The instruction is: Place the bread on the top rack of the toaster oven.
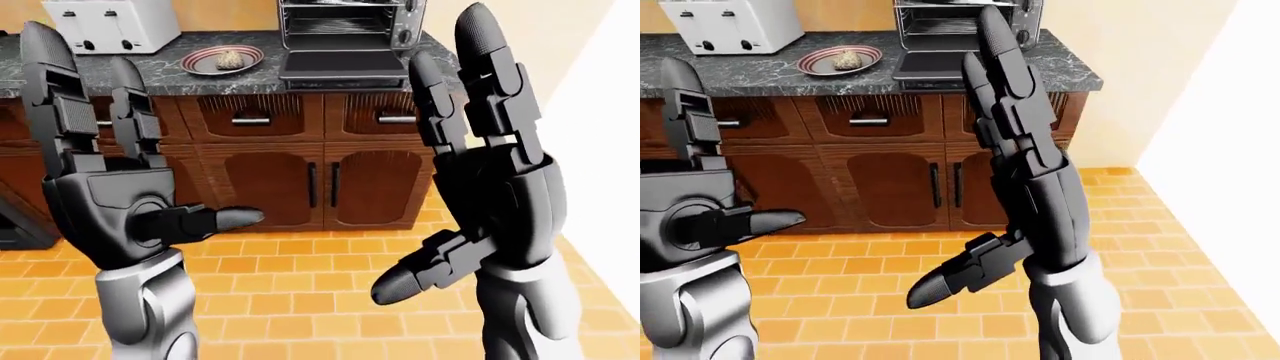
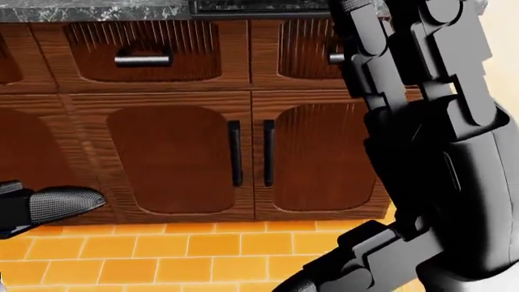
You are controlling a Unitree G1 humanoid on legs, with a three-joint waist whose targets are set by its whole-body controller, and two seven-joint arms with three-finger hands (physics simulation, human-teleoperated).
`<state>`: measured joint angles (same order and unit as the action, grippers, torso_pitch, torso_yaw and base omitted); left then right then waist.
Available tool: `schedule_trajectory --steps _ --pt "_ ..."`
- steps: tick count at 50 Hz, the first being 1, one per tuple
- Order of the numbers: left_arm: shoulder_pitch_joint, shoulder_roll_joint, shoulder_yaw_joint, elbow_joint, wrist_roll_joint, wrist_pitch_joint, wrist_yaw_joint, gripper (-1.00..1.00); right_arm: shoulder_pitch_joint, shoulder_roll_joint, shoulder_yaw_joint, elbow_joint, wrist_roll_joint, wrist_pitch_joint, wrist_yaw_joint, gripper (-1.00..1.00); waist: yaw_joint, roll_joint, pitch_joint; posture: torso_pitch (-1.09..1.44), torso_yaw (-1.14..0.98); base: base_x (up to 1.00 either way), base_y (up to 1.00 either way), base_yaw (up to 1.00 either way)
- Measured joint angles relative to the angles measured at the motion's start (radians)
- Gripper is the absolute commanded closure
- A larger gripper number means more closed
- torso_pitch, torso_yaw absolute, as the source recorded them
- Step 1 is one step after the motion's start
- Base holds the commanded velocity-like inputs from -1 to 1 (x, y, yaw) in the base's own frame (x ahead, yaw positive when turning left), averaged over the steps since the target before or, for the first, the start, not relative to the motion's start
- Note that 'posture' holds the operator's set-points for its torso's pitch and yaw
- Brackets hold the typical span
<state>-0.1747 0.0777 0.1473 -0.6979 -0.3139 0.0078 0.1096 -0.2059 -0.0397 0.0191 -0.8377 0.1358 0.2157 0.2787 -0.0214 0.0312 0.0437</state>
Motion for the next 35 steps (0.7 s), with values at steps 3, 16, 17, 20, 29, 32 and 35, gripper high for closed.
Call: schedule_trajectory --steps 3,16,17,20,29,32,35 --pt "0.014 0.002 0.028 0.007 0.002 -0.014 0.007 -1.0 0.006 0.009 0.029 -0.01 0.009 -0.006 0.015 -1.0 0.022 -0.008 0.005 0.0 0.0 0.0 0.0 0.0" --pt "0.019 -0.003 0.022 0.012 0.007 -0.007 0.011 -1.0 0.013 0.003 0.021 -0.009 0.014 -0.01 0.009 -1.0 0.017 -0.039 0.03 0.0 0.0 0.0 0.48 0.0" --pt "0.012 -0.002 0.017 0.005 0.007 -0.007 0.01 -1.0 0.012 0.001 0.013 -0.013 0.014 -0.012 0.009 -1.0 0.015 -0.061 0.036 0.0 0.0 0.0 1.0 0.0" --pt "0.018 -0.014 -0.014 -0.007 0.009 -0.016 -0.003 -1.0 0.032 -0.003 -0.01 -0.012 0.014 -0.015 0.005 -1.0 -0.012 -0.045 0.032 0.0 0.0 0.0 0.1 0.0" --pt "0.024 -0.011 0.001 0.001 0.014 -0.023 0.0 -1.0 0.027 0.002 0.004 -0.017 0.021 -0.022 0.016 -1.0 0.006 -0.062 0.03 0.0 0.0 0.0 0.36 0.0" --pt "0.025 -0.008 0.004 0.011 0.015 -0.022 -0.003 -1.0 0.025 0.005 0.006 -0.004 0.022 -0.014 0.011 -1.0 0.021 -0.045 0.005 0.0 0.0 0.0 0.0 0.0" --pt "0.023 -0.008 0.01 0.013 0.017 -0.019 0.0 -1.0 0.012 0.003 0.01 -0.01 0.019 -0.014 0.008 -1.0 0.016 -0.061 -0.003 0.0 0.0 -0.04 0.71 0.0"
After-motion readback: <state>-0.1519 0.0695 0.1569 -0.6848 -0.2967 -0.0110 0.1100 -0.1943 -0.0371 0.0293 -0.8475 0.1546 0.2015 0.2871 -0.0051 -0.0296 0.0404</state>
